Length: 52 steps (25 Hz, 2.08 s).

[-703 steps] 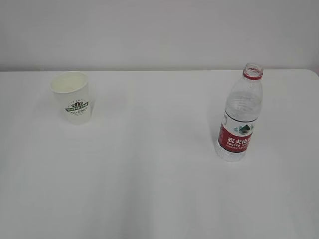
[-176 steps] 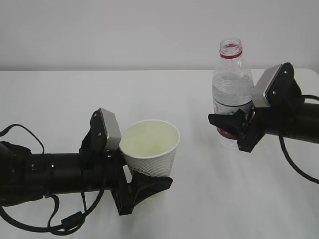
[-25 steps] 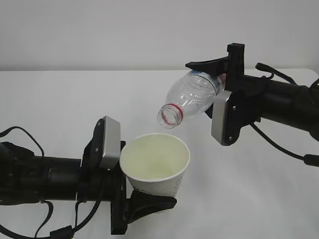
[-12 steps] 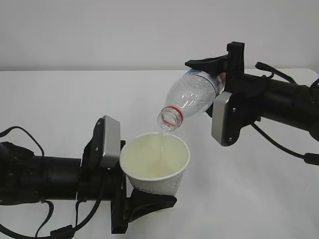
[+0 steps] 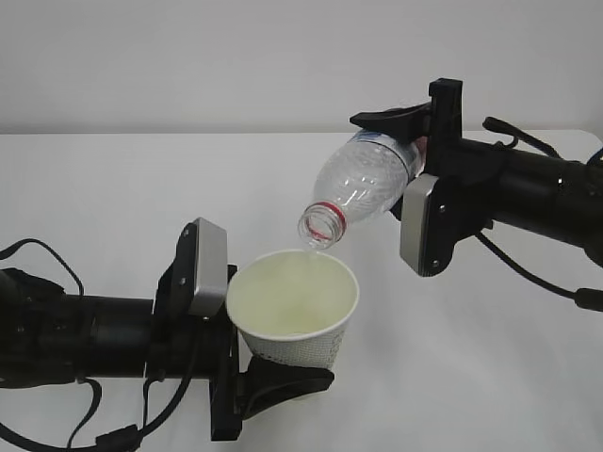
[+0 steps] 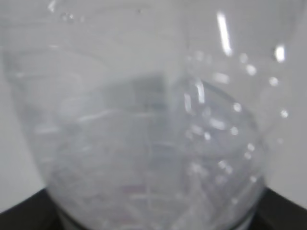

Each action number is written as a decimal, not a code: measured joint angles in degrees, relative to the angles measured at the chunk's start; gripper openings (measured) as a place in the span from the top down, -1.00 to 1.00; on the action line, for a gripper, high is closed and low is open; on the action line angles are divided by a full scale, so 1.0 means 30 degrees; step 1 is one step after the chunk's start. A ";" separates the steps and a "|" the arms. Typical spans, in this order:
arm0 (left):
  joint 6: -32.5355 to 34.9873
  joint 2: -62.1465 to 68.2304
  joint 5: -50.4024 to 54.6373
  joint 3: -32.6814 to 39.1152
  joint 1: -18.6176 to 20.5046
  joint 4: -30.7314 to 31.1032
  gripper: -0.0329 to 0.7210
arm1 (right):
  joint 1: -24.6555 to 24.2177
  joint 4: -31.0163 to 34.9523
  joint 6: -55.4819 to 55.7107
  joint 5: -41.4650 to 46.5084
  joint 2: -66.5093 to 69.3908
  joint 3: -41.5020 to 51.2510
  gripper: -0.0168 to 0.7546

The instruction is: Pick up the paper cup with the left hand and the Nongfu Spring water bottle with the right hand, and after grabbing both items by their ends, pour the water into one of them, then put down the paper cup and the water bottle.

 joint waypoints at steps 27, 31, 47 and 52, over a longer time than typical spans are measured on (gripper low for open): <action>0.0339 0.0000 0.0000 0.0000 -0.0676 -0.1375 -0.46 | 0.0000 0.0014 -0.0224 0.0000 0.0000 0.0000 -0.32; 0.0364 0.0000 0.0000 0.0000 -0.0830 -0.1375 -0.46 | 0.0000 0.0014 -0.0339 0.0000 0.0000 0.0000 -0.32; 0.0364 0.0000 0.0000 0.0000 -0.0953 -0.1375 -0.46 | 0.0000 0.0014 -0.0501 0.0000 0.0000 0.0000 -0.32; 0.0364 0.0000 0.0000 0.0000 -0.0953 -0.1375 -0.46 | 0.0000 0.0044 -0.0533 0.0000 0.0000 0.0000 -0.32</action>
